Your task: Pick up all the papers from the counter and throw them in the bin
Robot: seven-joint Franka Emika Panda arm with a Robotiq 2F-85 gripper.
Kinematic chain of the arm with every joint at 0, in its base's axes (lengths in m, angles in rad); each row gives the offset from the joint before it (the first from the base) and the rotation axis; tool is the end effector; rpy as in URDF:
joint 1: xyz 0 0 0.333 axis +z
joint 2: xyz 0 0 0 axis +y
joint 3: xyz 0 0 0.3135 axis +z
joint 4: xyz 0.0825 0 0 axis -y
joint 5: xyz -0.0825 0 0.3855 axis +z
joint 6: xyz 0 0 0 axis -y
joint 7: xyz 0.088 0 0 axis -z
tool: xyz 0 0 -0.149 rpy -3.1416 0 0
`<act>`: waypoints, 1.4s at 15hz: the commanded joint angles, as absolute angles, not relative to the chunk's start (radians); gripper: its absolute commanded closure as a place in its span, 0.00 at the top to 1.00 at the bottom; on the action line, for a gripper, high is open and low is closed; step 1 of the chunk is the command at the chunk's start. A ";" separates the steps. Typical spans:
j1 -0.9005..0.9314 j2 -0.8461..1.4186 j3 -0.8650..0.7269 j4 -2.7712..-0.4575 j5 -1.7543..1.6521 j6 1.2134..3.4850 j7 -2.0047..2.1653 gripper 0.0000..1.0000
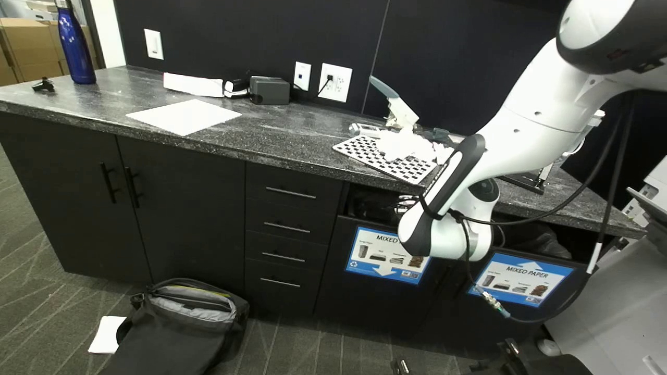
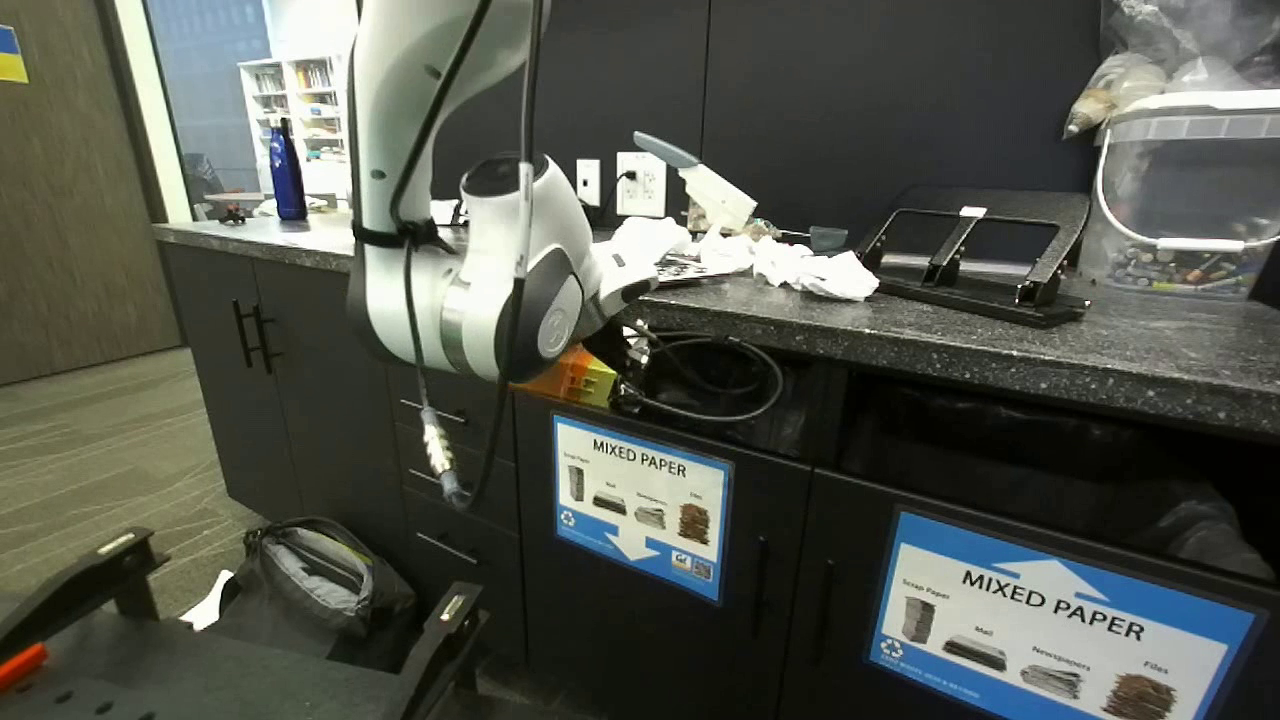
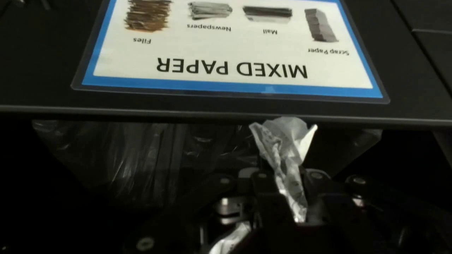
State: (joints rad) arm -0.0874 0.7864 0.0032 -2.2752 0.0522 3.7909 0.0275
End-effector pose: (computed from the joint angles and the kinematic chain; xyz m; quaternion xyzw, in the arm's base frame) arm 0.5552 -0.0552 0.0659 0.9310 -0.0780 0.3561 0.0165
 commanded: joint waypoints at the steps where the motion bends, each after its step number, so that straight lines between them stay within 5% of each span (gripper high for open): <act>1: -0.089 0.937 -0.001 -2.121 0.064 3.967 0.072 0.09; 15: -0.079 1.225 -0.019 -1.711 0.120 4.089 0.059 0.08; 16: -0.076 1.229 -0.023 -1.702 0.126 4.076 0.052 0.36; 21: -0.078 1.190 -0.024 -1.736 0.136 4.006 0.047 0.67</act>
